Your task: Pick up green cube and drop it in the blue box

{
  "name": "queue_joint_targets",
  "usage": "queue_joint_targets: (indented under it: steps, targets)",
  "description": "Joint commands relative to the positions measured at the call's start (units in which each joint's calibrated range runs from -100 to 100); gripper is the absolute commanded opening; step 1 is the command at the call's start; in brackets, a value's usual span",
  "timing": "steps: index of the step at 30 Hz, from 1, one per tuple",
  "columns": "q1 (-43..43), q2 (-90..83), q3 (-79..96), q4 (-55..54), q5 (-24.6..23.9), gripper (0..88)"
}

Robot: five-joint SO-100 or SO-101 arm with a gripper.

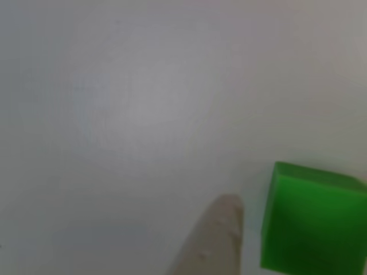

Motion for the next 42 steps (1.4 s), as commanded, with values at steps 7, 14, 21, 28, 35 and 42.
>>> queue_joint_targets:
  steps: [7, 14, 21, 28, 35, 42]
  targets:
    - [-0.84, -0.19, -3.19, -0.9, 0.1, 25.4]
    - [-0.84, 1.07, -3.1, -0.9, 0.1, 26.8]
    - [-0.84, 2.4, -3.37, -1.07, 0.1, 26.8]
    - [-0.84, 3.41, -3.46, -1.15, 0.44, 26.6]
    - [-0.84, 3.66, -3.46, -1.15, 0.49, 26.4]
    - [-0.91, 3.74, -3.28, -1.15, 0.49, 25.5]
